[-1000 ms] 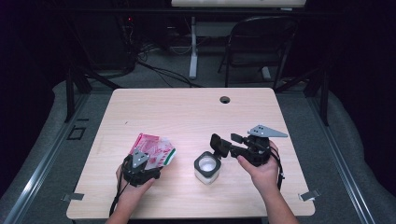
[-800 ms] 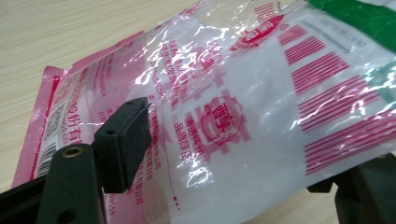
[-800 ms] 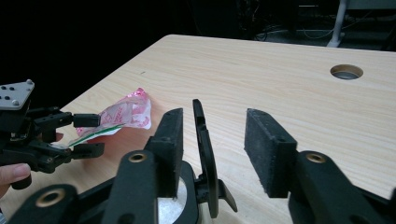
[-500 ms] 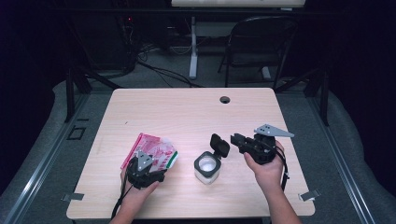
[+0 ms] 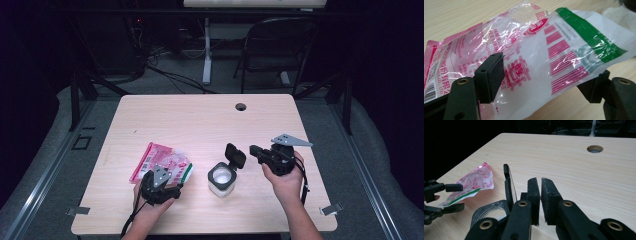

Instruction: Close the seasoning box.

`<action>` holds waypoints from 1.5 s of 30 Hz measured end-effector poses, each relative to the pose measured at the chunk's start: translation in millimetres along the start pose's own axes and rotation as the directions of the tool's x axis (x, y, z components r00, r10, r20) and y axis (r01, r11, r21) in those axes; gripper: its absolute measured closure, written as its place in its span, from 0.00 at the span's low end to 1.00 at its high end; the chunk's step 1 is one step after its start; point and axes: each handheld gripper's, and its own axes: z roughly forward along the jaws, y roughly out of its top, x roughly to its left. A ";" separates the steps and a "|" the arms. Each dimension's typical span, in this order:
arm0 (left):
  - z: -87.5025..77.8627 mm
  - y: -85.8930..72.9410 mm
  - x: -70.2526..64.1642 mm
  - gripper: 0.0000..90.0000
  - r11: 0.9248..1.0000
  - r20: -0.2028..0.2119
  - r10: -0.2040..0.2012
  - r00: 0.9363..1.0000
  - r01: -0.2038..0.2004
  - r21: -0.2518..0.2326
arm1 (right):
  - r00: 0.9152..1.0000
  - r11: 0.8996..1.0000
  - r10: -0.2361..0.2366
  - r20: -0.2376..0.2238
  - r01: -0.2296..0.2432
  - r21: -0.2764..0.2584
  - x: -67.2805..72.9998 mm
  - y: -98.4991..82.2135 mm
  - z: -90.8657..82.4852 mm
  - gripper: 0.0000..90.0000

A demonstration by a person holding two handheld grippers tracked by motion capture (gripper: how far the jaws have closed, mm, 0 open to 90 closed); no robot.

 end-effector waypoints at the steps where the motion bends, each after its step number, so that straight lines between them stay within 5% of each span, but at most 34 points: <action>1: -0.2 0.3 -0.3 0.32 1.000 0.002 0.000 1.000 0.000 0.001 | 1.000 1.000 0.001 -0.002 -0.001 0.002 0.3 -0.3 0.6 0.96; 45: -0.7 8.8 -25.7 0.32 0.999 0.091 0.048 0.995 -0.046 -0.027 | 0.997 0.998 -0.053 -0.059 0.055 0.035 19.3 -3.3 7.3 0.93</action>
